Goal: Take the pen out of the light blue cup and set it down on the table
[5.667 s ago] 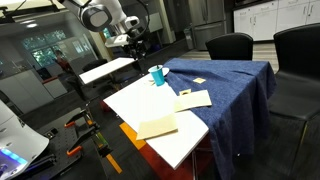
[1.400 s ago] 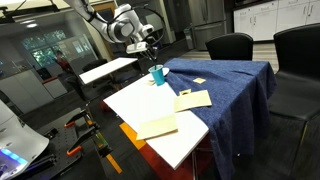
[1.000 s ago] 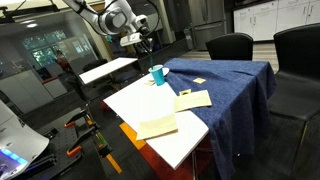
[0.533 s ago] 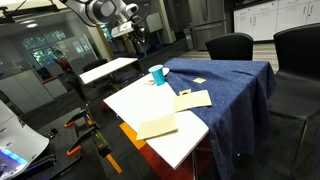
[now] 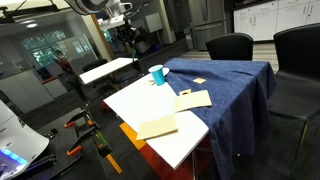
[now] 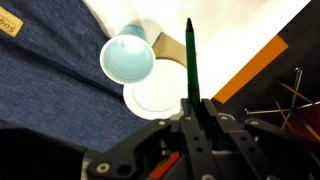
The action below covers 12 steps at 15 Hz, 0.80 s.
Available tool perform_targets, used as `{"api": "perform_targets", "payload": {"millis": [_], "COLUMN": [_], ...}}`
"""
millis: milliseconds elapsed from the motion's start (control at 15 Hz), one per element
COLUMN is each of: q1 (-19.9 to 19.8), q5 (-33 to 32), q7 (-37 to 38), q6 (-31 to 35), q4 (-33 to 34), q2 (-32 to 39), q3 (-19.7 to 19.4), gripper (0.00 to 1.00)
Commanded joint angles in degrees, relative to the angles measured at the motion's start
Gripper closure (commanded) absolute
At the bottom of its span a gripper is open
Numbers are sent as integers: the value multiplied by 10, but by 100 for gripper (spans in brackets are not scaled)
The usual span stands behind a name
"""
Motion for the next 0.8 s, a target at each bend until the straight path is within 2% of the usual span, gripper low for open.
{"api": "perform_targets", "payload": {"millis": [0, 333, 733], "q1": [25, 58, 88], "q5": [22, -4, -38], "q7": [-45, -60, -56], "q6": [-92, -159, -146], "q4": [-6, -9, -18], "q2": [-29, -17, 10], "q3": [-29, -56, -65], "gripper": [96, 96, 96]}}
